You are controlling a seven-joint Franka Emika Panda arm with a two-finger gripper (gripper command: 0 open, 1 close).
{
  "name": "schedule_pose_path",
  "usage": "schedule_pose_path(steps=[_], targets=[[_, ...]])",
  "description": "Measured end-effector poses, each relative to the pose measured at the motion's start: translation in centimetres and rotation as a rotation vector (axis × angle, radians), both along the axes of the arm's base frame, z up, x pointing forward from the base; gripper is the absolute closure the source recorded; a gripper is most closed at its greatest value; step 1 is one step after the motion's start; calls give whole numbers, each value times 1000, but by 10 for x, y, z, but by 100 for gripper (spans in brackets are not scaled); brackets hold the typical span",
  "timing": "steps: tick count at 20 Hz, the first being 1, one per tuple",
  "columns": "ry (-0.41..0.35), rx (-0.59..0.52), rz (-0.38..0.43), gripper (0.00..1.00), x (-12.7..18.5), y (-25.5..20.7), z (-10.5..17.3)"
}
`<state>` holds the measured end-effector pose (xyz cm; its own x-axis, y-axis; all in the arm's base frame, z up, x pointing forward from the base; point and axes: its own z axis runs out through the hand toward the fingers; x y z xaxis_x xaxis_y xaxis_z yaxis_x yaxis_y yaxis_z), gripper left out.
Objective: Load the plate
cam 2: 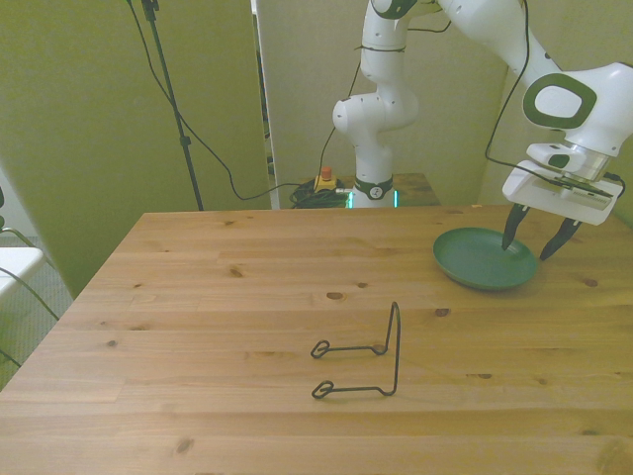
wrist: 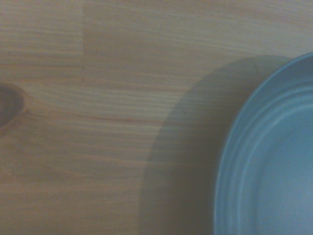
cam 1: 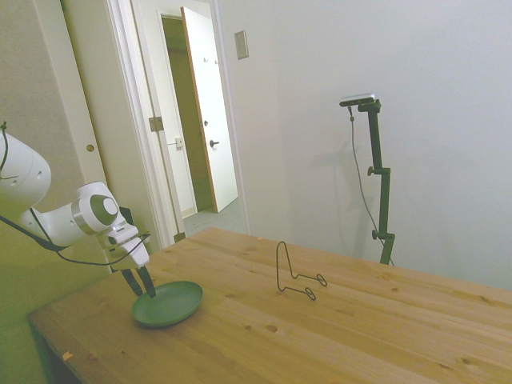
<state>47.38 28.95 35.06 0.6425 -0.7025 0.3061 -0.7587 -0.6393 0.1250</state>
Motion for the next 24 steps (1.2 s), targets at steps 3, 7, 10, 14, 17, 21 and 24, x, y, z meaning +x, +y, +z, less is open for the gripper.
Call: schedule_pose_path(steps=[3, 7, 10, 14, 17, 21, 24], targets=[[1, -2, -2, 100, 0, -1, 0], [1, -4, -7, 100, 1, -2, 0], [2, -5, -10, 100, 1, -3, -1], [5, -8, -16, 100, 2, -7, -3], [8, -10, -21, 100, 2, -10, -5], [11, -13, -27, 100, 3, -13, -7], [12, -13, -30, 100, 2, -13, -8]])
